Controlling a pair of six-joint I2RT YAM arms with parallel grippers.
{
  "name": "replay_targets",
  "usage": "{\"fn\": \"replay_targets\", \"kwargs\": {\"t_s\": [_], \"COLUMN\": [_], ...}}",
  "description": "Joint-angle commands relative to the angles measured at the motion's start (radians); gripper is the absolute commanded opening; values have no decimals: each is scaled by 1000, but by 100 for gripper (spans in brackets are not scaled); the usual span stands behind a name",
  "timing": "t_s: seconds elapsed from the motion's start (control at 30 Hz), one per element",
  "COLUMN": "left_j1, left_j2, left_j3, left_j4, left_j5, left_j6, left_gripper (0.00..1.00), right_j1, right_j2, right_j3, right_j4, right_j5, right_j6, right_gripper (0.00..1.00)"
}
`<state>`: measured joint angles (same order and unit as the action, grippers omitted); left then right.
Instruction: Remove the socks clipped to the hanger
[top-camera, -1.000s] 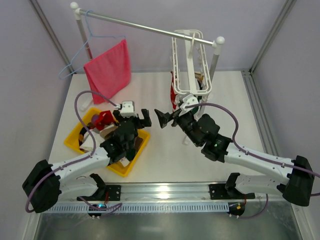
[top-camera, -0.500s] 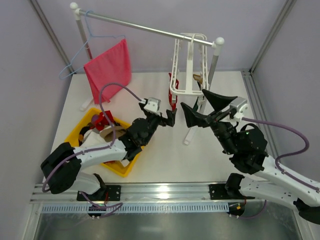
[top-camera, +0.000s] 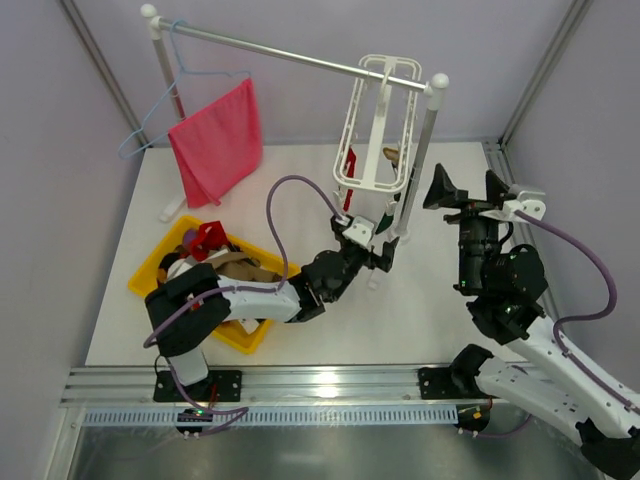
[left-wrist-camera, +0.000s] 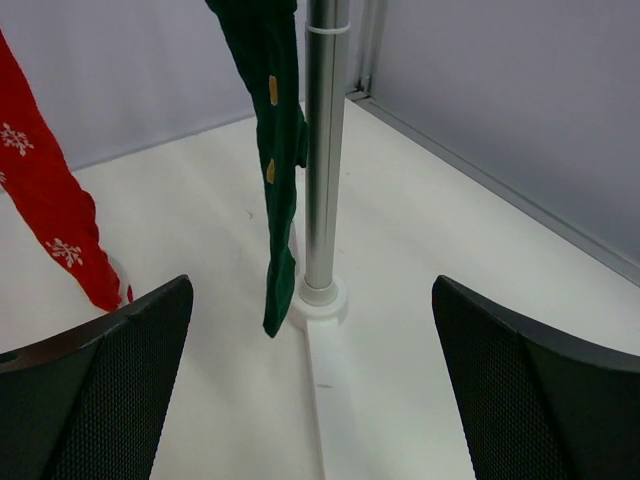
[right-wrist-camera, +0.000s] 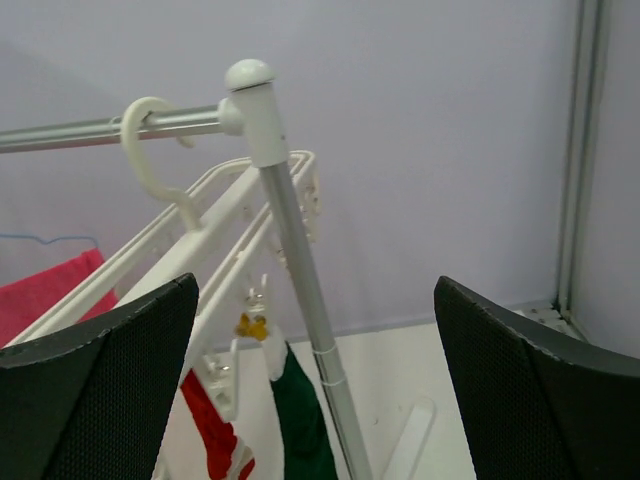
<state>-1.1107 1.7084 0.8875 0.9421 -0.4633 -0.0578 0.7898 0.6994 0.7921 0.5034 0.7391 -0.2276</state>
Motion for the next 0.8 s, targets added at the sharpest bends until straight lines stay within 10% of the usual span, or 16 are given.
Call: {"fn": "replay_targets", "kwargs": {"t_s": [0.0,0.77], "left_j1": [0,149], "left_j2": [71,292], "left_j3": [51,255], "left_j4": [168,139], "left_j5": [-63,93], "left_j6": [52,-45], "left_gripper": [100,100], "right_j1": [-98,-403], "right_j2": [-23,189], "right_j3": [-4,-17], "right_j4": [-34,-54], "right_j5": [-26,-294], "right_j6": [125,378], "right_gripper": [100,100]}}
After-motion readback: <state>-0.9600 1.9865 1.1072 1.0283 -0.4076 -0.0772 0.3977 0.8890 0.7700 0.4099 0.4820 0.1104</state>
